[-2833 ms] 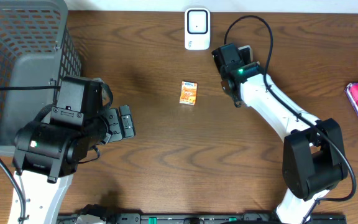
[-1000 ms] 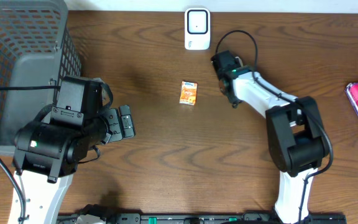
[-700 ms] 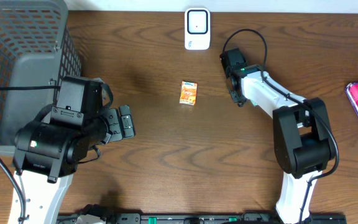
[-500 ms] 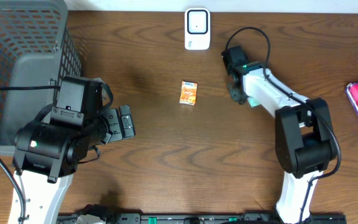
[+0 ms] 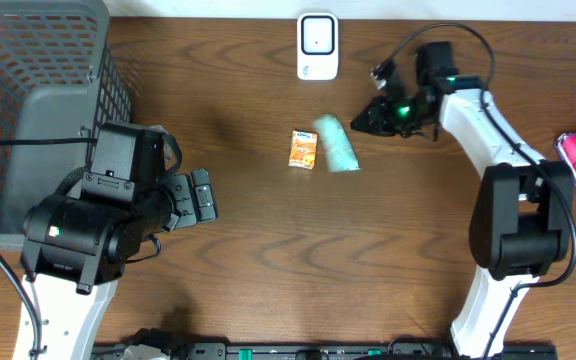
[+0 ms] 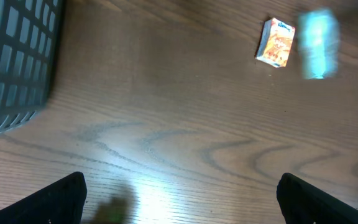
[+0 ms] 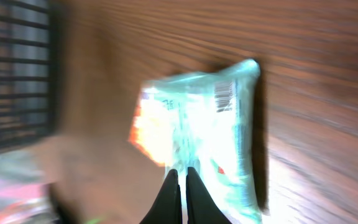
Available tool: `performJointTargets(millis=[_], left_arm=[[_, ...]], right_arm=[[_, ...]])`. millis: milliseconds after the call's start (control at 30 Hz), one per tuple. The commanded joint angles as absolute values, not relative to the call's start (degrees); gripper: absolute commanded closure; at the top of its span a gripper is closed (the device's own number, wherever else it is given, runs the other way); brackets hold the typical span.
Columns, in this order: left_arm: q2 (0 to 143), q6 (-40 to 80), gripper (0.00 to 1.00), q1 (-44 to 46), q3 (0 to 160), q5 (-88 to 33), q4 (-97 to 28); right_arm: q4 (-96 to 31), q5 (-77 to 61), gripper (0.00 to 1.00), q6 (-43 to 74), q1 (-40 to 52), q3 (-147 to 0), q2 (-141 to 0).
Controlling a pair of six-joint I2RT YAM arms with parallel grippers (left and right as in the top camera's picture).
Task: Scan the item barcode
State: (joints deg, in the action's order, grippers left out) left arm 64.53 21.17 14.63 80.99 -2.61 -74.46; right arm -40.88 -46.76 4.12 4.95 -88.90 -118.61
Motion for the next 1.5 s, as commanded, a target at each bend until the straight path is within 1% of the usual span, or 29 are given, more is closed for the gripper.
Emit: performJointTargets(millis=[0, 100, 200, 300, 333, 433, 533, 600, 700, 767, 867, 933, 1067, 1167, 1467], left_arm=[[64.7, 21.5, 0.02, 14.4, 81.2, -1.9, -74.5], [64.7, 21.5, 0.02, 14.4, 81.2, -1.9, -74.5], [64.7, 21.5, 0.02, 14.4, 81.2, -1.9, -74.5], [64.7, 21.5, 0.02, 14.4, 81.2, -1.9, -74.5], [64.7, 21.5, 0.02, 14.4, 81.2, -1.9, -74.6], [64.7, 21.5, 0.02, 14.4, 81.2, -1.9, -74.5], [64.7, 21.5, 0.02, 14.4, 81.2, -1.9, -74.6], [64.7, 21.5, 0.02, 14.4, 81.2, -1.9, -74.5], [64.7, 21.5, 0.02, 14.4, 81.2, -1.9, -74.5], [64.7, 21.5, 0.02, 14.4, 81.2, -1.9, -74.5], [64.7, 21.5, 0.02, 14.4, 81.2, -1.9, -74.5], [64.7, 21.5, 0.02, 14.4, 81.2, -1.9, -74.5], [64.7, 21.5, 0.02, 14.4, 81.2, -1.9, -74.5], [64.7, 21.5, 0.02, 14.4, 81.2, -1.9, -74.5], [64.7, 21.5, 0.02, 14.4, 81.2, -1.9, -74.5]], right_arm=[[-39.7, -65.3, 0.99, 4.7, 3.2, -86.6, -117.8], [-36.2, -63.9, 0.99, 8.5, 2.5, -83.2, -117.8], [-32.8, -55.2, 0.99, 11.1, 2.5, -79.9, -117.8], [-33.6, -48.7, 0.93, 11.1, 4.3, -79.9, -117.7], [-33.2, -47.6, 0.92, 11.1, 5.3, -80.1, -117.6], [-33.4, -41.8, 0.85, 11.1, 9.4, -81.8, -116.7], [-34.3, -33.9, 0.80, 11.1, 13.1, -83.7, -115.4], [-34.7, -26.8, 0.71, 11.1, 16.2, -84.6, -114.3], [-34.7, -15.0, 0.62, 11.1, 21.3, -84.8, -113.5], [-35.2, -6.3, 0.53, 11.2, 24.7, -84.7, -113.6], [-36.2, 7.5, 0.51, 12.4, 29.4, -84.6, -113.9], [-36.4, 14.1, 0.50, 12.4, 32.1, -84.6, -114.3], [-35.7, 21.5, 0.50, 13.8, 35.9, -84.6, -116.3], [-35.5, 25.0, 0.50, 16.0, 36.8, -84.6, -118.8], [-34.6, 25.0, 0.49, 16.3, 36.3, -84.6, -123.9]])
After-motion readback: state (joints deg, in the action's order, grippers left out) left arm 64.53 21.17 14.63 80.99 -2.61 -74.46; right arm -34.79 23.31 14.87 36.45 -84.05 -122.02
